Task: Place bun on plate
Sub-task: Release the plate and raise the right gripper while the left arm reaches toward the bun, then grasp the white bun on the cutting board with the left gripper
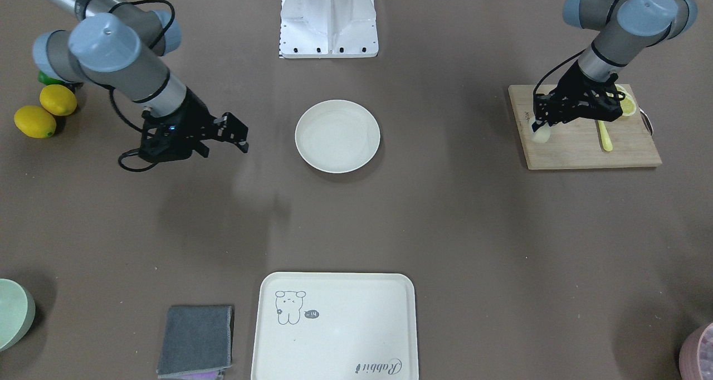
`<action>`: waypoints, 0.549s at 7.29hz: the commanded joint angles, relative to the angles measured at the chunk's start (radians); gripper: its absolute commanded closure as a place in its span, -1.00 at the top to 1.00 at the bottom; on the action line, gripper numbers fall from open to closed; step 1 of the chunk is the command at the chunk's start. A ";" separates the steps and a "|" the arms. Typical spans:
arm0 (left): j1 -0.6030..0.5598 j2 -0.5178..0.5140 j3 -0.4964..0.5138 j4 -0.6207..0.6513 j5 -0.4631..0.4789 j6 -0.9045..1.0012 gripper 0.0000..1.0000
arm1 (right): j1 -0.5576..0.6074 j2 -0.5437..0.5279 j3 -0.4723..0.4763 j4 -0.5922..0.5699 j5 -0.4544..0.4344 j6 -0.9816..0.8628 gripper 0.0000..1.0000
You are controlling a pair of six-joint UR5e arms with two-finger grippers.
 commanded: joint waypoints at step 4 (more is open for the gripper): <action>0.222 -0.585 0.029 0.484 0.177 -0.315 -0.47 | 0.323 -0.205 -0.025 -0.161 0.133 -0.582 1.00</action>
